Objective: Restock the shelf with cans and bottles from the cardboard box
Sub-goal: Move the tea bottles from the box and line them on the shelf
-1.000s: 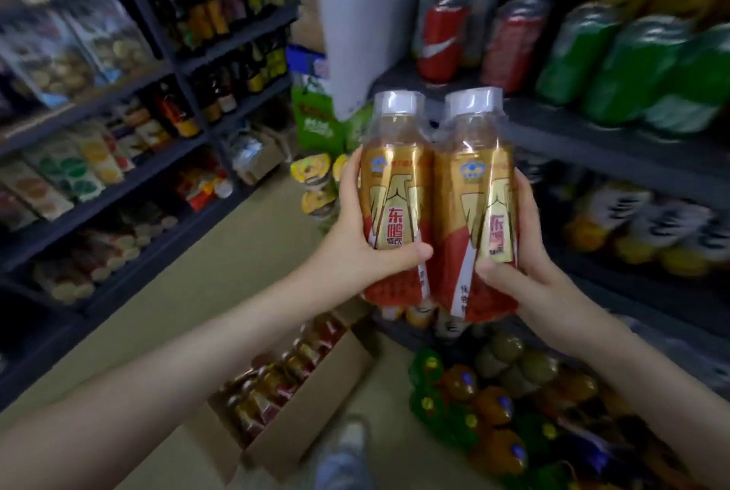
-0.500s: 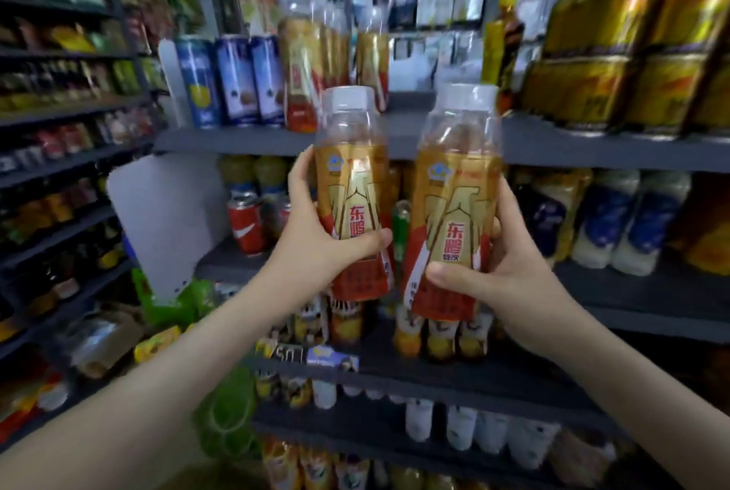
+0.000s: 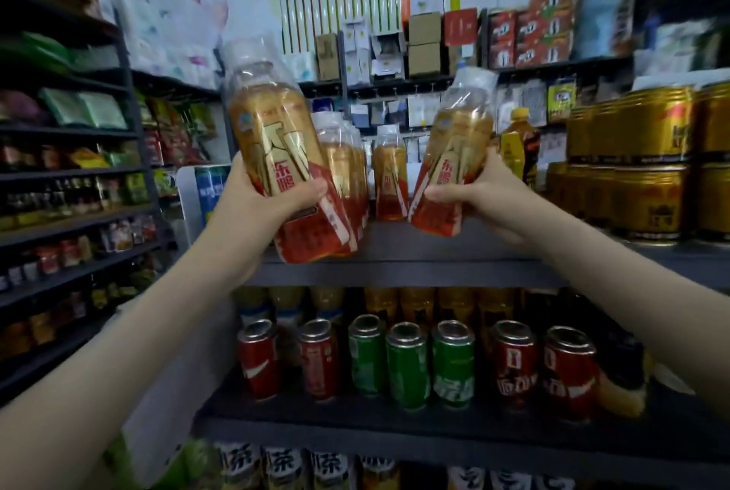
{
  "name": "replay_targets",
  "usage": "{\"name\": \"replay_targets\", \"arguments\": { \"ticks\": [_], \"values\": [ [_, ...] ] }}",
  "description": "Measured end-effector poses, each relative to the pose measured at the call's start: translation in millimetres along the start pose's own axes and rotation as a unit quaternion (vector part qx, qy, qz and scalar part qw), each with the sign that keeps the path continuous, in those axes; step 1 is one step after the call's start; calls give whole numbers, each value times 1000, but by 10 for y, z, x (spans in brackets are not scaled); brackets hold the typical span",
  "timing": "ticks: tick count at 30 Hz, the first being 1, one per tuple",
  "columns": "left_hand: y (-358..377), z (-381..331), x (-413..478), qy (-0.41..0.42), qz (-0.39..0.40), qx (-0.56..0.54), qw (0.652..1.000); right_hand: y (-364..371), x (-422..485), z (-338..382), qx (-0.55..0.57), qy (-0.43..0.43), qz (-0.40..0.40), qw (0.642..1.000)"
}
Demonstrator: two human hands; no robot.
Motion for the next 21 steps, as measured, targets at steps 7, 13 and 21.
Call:
{"name": "replay_targets", "arguments": {
  "ticks": [7,13,21],
  "values": [
    [-263,183,271,-8,18,-21,1000,498,869,-536,-124,71,32,989],
    [-379,299,322,-10,13,-40,999,619,1207,-719,-153,121,54,979],
    [-305,173,220,17,11,-38,999,522,1336,-828,-190,143,72,969]
  ]
}}
Point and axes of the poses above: each hand's wrist, its own x-axis towards the middle knuckle, its own y-axis out of the palm, z = x × y, the point moved 7 cm from there along x, towards the middle knuckle, and after that the axes turned 4 degrees about x, right-handed, at the moved point
